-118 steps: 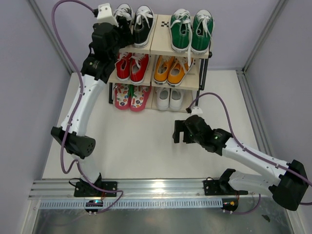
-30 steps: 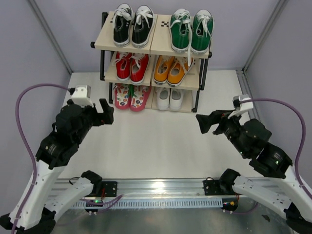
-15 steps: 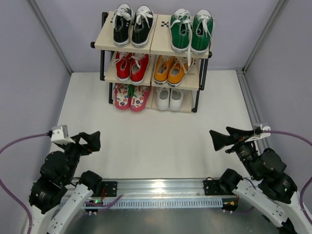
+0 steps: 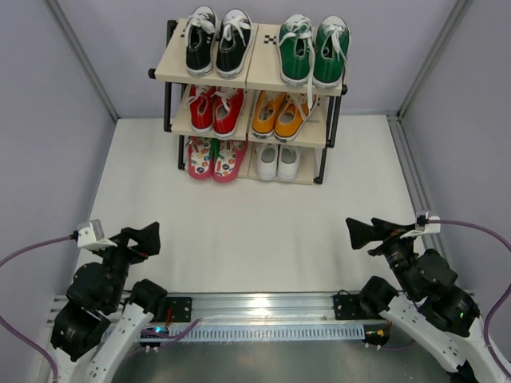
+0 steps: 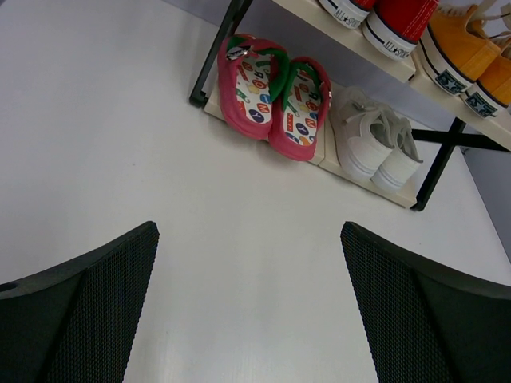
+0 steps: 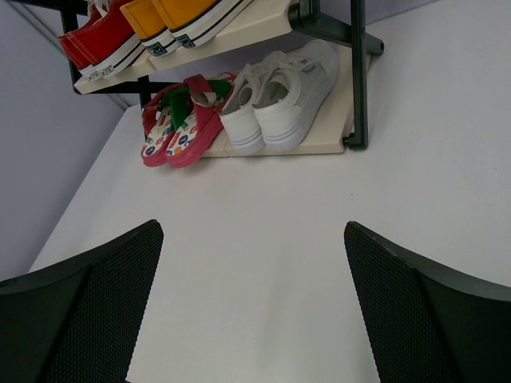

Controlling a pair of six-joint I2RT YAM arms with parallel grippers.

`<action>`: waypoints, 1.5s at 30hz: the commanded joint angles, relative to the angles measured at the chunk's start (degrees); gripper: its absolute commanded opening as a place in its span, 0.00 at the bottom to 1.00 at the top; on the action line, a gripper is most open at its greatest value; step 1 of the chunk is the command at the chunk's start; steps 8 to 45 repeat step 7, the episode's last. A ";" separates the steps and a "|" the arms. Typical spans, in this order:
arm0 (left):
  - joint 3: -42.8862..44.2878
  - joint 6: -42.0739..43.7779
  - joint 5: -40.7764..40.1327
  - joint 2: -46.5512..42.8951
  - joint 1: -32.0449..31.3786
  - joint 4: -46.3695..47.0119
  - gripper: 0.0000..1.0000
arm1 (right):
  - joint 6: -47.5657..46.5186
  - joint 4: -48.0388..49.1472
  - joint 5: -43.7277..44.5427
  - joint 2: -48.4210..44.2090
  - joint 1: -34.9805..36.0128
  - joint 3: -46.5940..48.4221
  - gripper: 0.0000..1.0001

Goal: Place and organize the shoes onto the shoe shelf
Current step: Reset both arms

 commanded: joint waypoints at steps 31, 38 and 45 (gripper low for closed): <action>-0.91 -1.92 -2.91 -1.59 -0.01 -0.48 0.99 | 1.94 1.02 1.36 -9.17 0.06 -0.17 0.99; -0.91 -1.92 -2.91 -1.59 -0.01 -0.48 0.99 | 1.94 1.02 1.36 -9.17 0.06 -0.17 0.99; -0.91 -1.92 -2.91 -1.59 -0.01 -0.48 0.99 | 1.94 1.02 1.36 -9.17 0.06 -0.17 0.99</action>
